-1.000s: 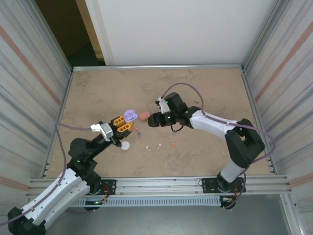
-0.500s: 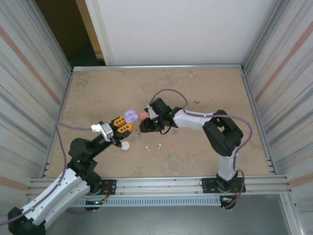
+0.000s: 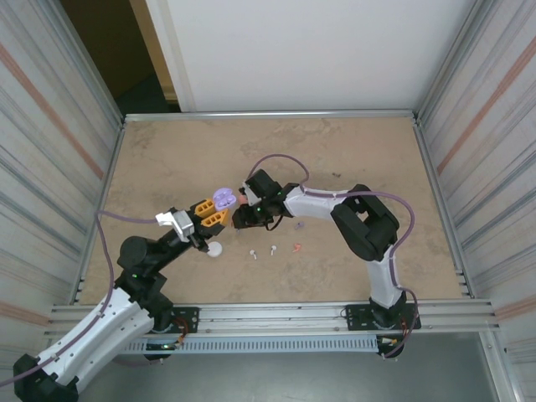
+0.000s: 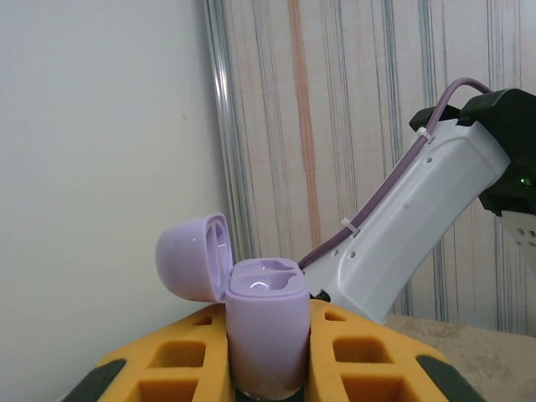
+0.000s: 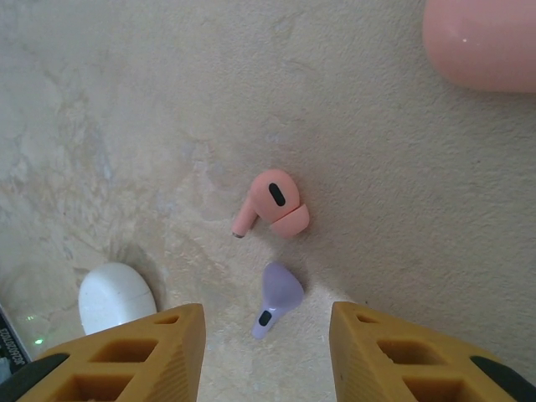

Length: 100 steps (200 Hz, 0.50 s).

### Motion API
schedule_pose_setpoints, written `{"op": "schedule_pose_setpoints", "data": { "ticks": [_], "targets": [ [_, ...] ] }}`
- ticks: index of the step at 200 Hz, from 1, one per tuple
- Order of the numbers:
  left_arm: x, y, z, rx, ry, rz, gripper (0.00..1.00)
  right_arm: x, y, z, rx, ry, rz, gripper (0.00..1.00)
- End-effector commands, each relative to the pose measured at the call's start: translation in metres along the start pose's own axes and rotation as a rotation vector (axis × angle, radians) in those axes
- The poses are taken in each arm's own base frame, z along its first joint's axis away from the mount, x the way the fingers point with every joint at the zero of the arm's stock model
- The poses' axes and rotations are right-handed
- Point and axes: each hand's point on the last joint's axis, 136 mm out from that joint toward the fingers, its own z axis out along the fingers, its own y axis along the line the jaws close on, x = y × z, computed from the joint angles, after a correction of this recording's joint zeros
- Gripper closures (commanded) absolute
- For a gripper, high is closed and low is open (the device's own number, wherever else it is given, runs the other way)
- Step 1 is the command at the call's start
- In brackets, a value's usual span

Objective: Insert the wireless bluetooth earbuds into the charging case

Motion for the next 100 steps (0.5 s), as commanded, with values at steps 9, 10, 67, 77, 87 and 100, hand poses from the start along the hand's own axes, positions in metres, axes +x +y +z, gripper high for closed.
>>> {"op": "schedule_pose_setpoints", "data": {
  "ticks": [9, 10, 67, 77, 87, 100],
  "targets": [
    [-0.006, -0.003, 0.001, 0.016, -0.022, 0.013, 1.00, 0.002, 0.001, 0.009, 0.024, 0.018, 0.020, 0.58],
    [-0.005, -0.003, 0.001, 0.016, -0.021, 0.013, 1.00, 0.001, 0.001, 0.009, 0.024, 0.019, 0.020, 0.58],
    [-0.004, -0.002, 0.003, 0.017, -0.014, 0.013, 1.00, 0.004, 0.001, 0.019, 0.042, 0.037, 0.017, 0.59],
    [-0.004, -0.003, 0.003, 0.019, -0.015, 0.014, 1.00, 0.004, 0.000, 0.020, 0.044, 0.041, 0.016, 0.59],
    [-0.004, -0.003, 0.003, 0.018, -0.014, 0.014, 1.00, 0.005, 0.001, 0.022, 0.045, 0.044, 0.015, 0.60],
    [-0.004, -0.003, 0.003, 0.018, -0.014, 0.014, 1.00, 0.006, 0.000, 0.023, 0.047, 0.049, 0.015, 0.60]
  ]
}}
